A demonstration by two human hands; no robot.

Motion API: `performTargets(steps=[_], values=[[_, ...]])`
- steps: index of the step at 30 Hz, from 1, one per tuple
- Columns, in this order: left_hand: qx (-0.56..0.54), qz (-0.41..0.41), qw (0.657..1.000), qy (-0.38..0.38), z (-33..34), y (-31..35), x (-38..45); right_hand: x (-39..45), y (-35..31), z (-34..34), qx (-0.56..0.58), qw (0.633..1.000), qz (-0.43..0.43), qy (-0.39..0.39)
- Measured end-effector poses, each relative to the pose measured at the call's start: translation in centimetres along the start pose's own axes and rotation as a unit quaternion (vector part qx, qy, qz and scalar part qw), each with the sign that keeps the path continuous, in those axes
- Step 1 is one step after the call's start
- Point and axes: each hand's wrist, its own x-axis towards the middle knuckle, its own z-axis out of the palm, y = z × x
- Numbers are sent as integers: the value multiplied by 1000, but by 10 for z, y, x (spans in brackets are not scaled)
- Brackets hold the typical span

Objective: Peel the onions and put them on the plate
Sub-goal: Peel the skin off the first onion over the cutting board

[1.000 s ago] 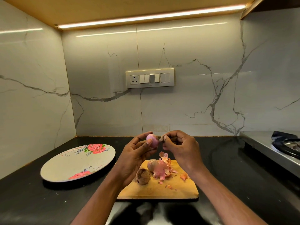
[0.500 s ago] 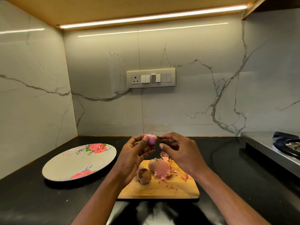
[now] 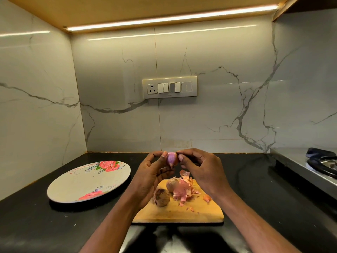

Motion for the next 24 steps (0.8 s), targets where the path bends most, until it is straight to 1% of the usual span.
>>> performTargets(steps=[6, 12, 15, 19, 24], values=[[1, -2, 1000, -4, 0, 0, 0, -1, -4, 0, -33, 999, -24, -4], [20, -4, 1000, 4, -2, -1, 1, 0, -1, 2, -20, 1000, -18, 2], [12, 5, 1000, 0, -2, 0, 0, 0, -1, 2, -19, 1000, -17, 4], [14, 2, 1000, -9, -2, -1, 1, 0, -5, 2, -29, 999, -24, 5], [27, -1, 1000, 0, -4, -3, 2, -1, -8, 3, -38, 999, -33, 7]])
